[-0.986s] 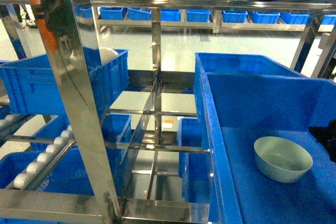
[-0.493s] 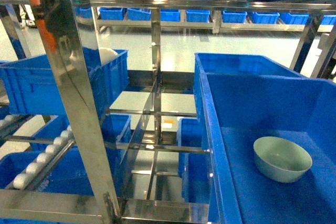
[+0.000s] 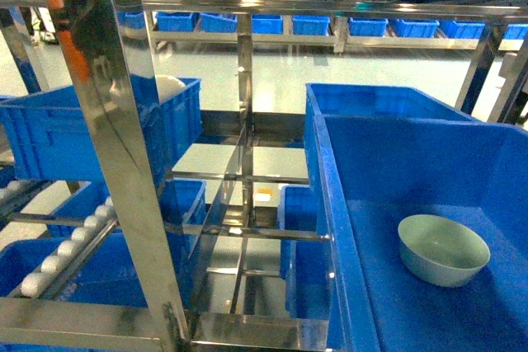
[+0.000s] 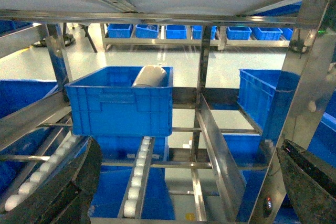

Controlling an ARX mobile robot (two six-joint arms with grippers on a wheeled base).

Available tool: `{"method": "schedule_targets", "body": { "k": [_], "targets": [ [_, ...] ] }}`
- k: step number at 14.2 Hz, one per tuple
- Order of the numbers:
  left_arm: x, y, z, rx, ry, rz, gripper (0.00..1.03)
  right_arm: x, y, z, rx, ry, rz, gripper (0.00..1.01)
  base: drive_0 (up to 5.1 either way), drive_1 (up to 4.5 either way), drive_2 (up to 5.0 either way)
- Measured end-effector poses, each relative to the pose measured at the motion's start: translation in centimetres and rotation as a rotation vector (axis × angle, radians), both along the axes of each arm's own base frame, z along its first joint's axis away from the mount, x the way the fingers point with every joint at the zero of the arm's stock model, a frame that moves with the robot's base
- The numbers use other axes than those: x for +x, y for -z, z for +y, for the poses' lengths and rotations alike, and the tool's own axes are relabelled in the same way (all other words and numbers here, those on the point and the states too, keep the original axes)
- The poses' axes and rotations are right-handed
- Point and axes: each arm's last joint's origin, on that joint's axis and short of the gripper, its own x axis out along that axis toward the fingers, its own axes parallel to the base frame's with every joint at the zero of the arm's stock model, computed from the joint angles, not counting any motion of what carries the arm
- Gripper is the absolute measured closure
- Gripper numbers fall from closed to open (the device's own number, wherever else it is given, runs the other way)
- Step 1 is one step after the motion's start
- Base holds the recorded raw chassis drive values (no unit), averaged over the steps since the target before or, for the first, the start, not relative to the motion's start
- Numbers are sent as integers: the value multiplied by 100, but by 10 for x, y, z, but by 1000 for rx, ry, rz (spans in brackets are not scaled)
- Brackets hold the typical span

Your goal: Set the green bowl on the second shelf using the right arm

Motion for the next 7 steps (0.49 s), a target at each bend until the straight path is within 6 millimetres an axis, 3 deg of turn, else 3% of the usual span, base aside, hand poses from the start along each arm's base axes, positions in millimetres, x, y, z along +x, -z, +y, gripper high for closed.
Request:
{"method": "schedule_targets", "body": {
  "k": [3, 7],
  "targets": [
    [0, 0, 0, 0, 0, 0, 5, -29, -7, -3, 28, -11, -21, 3, 0, 0, 0],
    [0, 0, 0, 0, 1, 0, 5, -29, -7, -15, 51, 8, -13, 3, 0, 0, 0]
  ]
}}
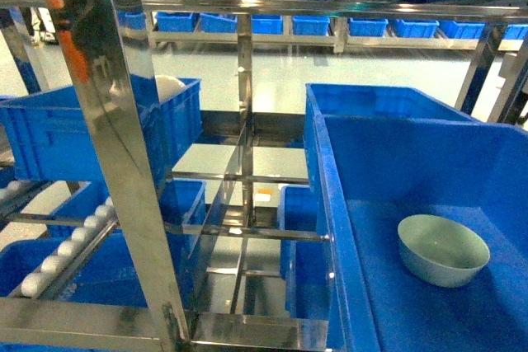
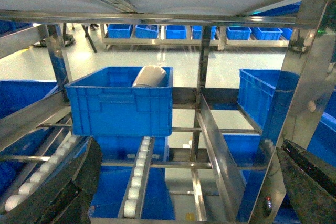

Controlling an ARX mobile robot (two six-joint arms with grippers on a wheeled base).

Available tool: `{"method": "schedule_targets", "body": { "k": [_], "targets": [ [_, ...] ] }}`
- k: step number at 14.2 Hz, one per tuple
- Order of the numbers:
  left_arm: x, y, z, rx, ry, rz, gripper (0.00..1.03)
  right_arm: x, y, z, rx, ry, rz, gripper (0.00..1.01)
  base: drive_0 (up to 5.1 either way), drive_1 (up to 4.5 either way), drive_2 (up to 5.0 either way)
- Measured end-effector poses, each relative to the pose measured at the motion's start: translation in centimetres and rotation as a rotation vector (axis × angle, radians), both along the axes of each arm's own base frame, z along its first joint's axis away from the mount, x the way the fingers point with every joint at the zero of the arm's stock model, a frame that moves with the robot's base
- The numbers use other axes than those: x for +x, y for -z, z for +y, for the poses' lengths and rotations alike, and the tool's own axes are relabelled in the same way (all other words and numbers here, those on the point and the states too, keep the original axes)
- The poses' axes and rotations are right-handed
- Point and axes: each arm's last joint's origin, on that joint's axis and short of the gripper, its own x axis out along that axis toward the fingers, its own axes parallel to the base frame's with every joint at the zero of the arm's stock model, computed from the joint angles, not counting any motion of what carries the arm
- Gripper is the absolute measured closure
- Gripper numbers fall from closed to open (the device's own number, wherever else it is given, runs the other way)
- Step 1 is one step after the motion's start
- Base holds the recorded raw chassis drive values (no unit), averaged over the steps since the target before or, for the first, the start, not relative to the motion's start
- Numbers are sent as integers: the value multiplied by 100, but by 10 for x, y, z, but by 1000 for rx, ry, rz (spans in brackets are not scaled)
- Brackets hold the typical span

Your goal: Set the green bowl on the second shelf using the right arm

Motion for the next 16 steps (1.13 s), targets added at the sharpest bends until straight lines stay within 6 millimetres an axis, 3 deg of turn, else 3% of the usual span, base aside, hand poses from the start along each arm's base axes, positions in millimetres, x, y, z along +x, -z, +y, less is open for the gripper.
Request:
{"method": "schedule_targets", "body": {
  "k": [4, 6, 12, 16],
  "targets": [
    [0, 0, 0, 0, 0, 0, 5, 0, -1, 1, 8, -2, -25, 3, 0, 0, 0],
    [0, 0, 0, 0, 0, 0, 5, -1, 6, 7, -64, 40, -141, 25, 0, 0, 0],
    [0, 0, 0, 0, -2, 0, 5, 0, 34, 28, -73, 58, -133, 100, 0, 0, 0],
    [0, 0, 0, 0, 0, -1, 5, 0, 45, 31, -73, 53, -128, 99, 0, 0, 0]
  ]
}}
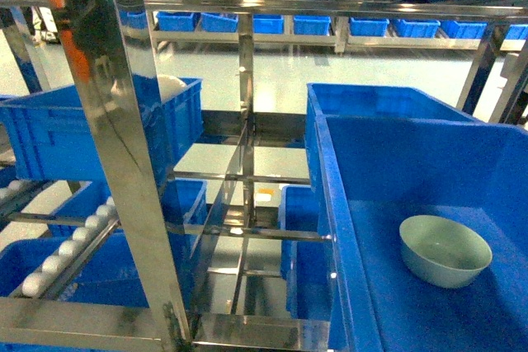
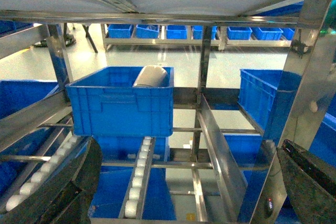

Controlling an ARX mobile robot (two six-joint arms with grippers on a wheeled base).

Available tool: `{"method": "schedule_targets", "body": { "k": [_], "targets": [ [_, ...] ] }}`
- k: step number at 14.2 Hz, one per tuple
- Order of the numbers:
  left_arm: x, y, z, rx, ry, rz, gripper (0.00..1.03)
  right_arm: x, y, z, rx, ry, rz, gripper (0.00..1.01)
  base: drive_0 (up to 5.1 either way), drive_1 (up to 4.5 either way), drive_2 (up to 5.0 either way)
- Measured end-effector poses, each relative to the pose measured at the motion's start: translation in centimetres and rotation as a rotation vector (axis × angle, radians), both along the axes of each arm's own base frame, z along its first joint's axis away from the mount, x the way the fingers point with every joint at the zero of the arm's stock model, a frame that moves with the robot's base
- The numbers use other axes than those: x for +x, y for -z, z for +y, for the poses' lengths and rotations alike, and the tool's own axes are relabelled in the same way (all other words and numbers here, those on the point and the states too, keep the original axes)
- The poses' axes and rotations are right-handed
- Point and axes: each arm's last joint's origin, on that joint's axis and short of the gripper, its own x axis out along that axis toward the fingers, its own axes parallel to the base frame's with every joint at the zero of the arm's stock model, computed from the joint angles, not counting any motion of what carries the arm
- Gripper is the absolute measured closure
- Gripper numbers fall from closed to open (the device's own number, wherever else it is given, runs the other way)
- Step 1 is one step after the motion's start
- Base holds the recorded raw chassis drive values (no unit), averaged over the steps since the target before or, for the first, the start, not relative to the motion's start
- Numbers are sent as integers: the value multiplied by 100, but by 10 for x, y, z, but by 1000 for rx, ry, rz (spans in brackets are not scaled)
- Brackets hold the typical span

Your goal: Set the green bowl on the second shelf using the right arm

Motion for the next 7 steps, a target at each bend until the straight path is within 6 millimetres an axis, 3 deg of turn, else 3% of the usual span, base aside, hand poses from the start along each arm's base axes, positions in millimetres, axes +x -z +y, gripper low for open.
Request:
{"method": "schedule_targets", "body": {
  "k": [3, 7],
  "targets": [
    [0, 0, 0, 0, -3, 0, 5, 0, 13, 0, 0, -2, 5, 99, 0, 0, 0],
    [0, 0, 0, 0, 0, 1, 5, -1, 12, 0, -1, 0, -6, 99, 0, 0, 0]
  ]
}}
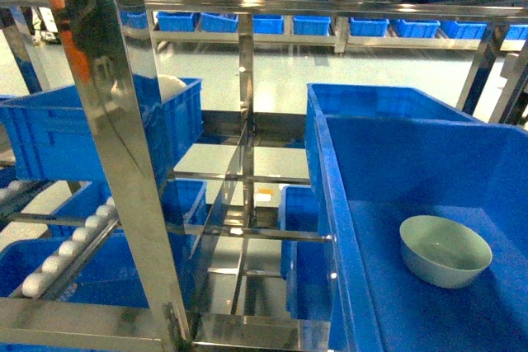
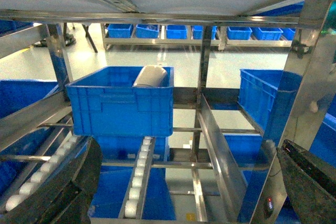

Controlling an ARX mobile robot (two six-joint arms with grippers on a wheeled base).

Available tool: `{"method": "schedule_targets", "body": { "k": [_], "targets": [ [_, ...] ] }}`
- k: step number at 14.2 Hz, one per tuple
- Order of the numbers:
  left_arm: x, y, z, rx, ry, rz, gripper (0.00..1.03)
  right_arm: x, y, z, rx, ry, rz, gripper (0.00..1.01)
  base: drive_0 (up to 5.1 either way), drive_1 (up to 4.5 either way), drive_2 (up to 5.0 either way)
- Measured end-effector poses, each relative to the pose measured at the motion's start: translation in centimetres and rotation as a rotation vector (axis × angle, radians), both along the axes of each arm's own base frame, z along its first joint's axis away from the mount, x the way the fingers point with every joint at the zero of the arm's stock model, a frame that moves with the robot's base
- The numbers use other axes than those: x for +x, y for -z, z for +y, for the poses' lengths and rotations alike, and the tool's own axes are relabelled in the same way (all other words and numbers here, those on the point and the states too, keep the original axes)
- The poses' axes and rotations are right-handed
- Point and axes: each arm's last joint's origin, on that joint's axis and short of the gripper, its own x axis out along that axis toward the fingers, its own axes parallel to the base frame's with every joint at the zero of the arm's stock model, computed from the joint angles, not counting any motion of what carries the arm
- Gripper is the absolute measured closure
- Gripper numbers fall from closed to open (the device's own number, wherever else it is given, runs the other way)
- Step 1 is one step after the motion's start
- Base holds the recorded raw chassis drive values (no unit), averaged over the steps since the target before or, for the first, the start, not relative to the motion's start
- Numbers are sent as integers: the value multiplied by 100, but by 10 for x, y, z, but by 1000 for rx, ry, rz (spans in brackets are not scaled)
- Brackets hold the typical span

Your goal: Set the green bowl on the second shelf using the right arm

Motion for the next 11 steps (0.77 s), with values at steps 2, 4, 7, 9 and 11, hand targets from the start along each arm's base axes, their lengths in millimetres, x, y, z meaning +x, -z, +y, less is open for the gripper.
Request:
{"method": "schedule_targets", "body": {
  "k": [2, 4, 7, 9, 11],
  "targets": [
    [0, 0, 0, 0, 0, 0, 5, 0, 0, 0, 0, 0, 0, 99, 0, 0, 0],
    [0, 0, 0, 0, 0, 0, 5, 0, 0, 0, -1, 0, 0, 83, 0, 0, 0],
    [0, 0, 0, 0, 0, 0, 5, 0, 0, 0, -1, 0, 0, 52, 0, 0, 0],
    [0, 0, 0, 0, 0, 0, 5, 0, 0, 0, -1, 0, 0, 33, 0, 0, 0],
    [0, 0, 0, 0, 0, 0, 5, 0, 0, 0, -1, 0, 0, 13, 0, 0, 0]
  ]
}}
